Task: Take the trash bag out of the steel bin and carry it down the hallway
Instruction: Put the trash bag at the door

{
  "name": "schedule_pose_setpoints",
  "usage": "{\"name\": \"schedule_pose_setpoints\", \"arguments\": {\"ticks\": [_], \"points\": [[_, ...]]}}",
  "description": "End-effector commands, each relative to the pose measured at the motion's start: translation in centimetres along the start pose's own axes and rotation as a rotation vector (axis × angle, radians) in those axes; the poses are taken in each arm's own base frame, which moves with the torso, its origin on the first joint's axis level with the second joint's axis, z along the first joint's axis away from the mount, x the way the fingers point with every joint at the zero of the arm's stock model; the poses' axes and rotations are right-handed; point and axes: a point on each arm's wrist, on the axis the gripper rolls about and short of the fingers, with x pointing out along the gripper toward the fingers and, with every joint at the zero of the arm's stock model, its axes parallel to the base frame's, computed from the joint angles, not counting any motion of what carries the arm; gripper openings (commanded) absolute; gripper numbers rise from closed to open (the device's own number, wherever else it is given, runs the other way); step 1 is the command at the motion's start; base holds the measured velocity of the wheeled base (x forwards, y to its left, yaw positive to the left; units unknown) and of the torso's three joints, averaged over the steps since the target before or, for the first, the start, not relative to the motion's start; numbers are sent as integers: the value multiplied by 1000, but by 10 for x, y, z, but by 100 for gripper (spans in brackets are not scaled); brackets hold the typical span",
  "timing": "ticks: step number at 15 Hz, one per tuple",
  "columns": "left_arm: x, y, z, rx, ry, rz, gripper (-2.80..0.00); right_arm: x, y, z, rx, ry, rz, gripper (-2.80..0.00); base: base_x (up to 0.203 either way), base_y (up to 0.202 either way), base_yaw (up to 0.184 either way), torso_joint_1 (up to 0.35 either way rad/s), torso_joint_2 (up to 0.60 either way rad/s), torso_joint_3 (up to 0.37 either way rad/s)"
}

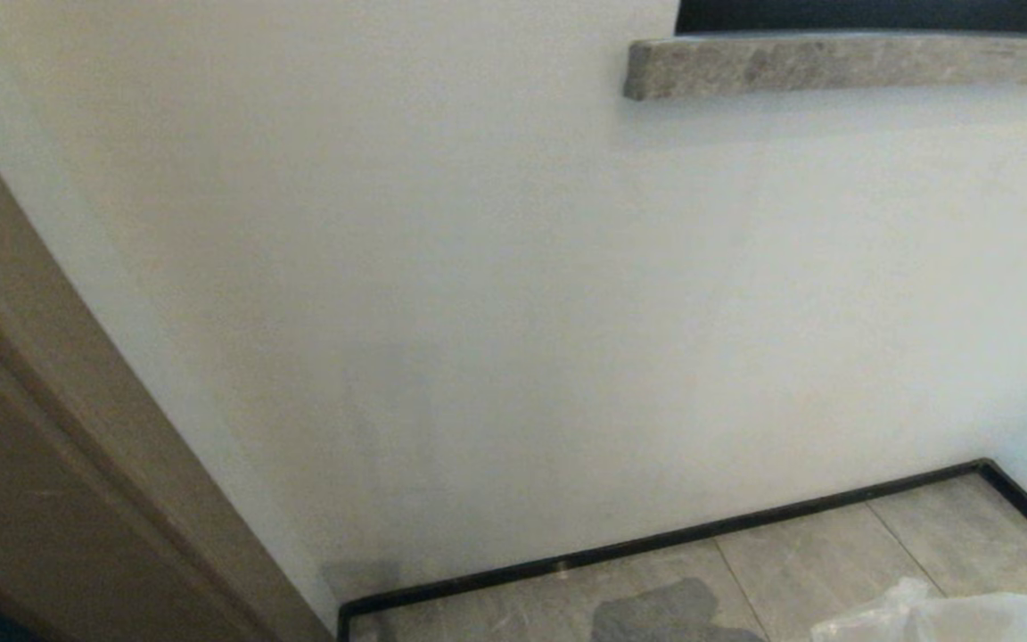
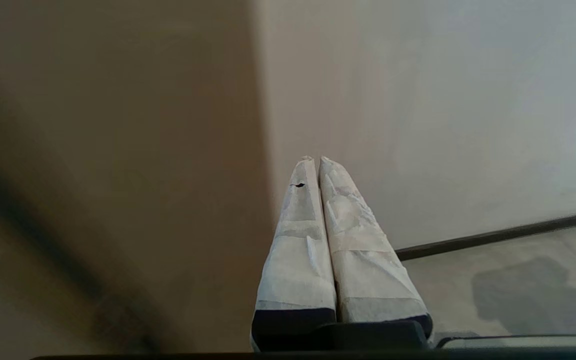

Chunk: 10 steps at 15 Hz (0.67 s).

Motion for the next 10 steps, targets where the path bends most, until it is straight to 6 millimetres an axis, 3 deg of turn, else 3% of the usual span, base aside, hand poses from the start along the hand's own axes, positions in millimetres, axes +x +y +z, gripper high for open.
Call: {"name": "schedule_pose_setpoints", "arguments": {"ticks": [1, 5, 10], "points": [[0, 0, 0, 0, 0, 1, -280, 0, 0, 0, 3, 1, -1, -280, -3, -11, 169, 2, 2, 2], [0, 0, 0, 0, 0, 1, -280, 0, 0, 0, 5, 1, 0, -280, 0, -6, 124, 2, 4, 2], [0, 0, 0, 0, -2, 1, -280, 0, 0, 0, 8, 1, -1, -280, 0, 0, 0, 0, 0, 0]]}}
